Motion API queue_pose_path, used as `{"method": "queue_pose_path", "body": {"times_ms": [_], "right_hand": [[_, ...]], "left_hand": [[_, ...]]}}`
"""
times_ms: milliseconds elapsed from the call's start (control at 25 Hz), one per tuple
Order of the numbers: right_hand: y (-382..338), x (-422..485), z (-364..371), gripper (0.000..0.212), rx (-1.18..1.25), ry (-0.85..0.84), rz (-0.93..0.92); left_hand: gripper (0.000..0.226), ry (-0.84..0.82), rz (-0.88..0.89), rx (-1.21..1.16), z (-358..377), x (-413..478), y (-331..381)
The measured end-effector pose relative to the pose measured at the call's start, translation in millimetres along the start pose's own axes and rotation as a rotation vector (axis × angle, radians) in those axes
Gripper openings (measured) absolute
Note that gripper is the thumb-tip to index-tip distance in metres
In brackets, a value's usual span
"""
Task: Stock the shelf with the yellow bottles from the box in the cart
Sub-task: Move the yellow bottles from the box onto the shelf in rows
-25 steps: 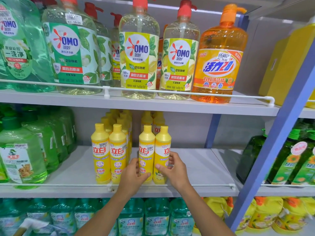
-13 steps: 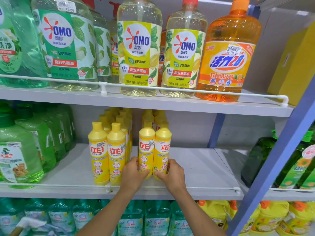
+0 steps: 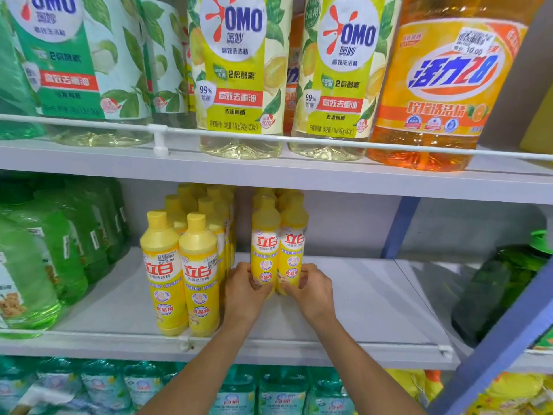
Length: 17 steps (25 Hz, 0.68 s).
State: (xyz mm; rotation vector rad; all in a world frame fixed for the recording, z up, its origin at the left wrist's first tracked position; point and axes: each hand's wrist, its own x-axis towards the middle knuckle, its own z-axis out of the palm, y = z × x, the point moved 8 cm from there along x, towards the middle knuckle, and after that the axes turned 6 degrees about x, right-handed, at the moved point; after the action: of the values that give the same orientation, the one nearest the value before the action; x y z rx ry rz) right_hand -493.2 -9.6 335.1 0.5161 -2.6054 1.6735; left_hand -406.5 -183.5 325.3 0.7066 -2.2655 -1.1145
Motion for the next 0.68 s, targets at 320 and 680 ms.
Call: {"method": "queue_pose_path", "body": {"times_ms": [320,680], "right_hand": [[9.0,16.7,6.8,0.044,0.034,0.011,-0.007],[-4.0,18.2,2.2,0.048,0.138,-0.009,-0.033]], "left_hand": [[0.041,0.025,-0.034,-0.055,9.5,23.4,-3.0],[0.049,0.090,0.002,-0.133,1.0,21.6,6.5]]}}
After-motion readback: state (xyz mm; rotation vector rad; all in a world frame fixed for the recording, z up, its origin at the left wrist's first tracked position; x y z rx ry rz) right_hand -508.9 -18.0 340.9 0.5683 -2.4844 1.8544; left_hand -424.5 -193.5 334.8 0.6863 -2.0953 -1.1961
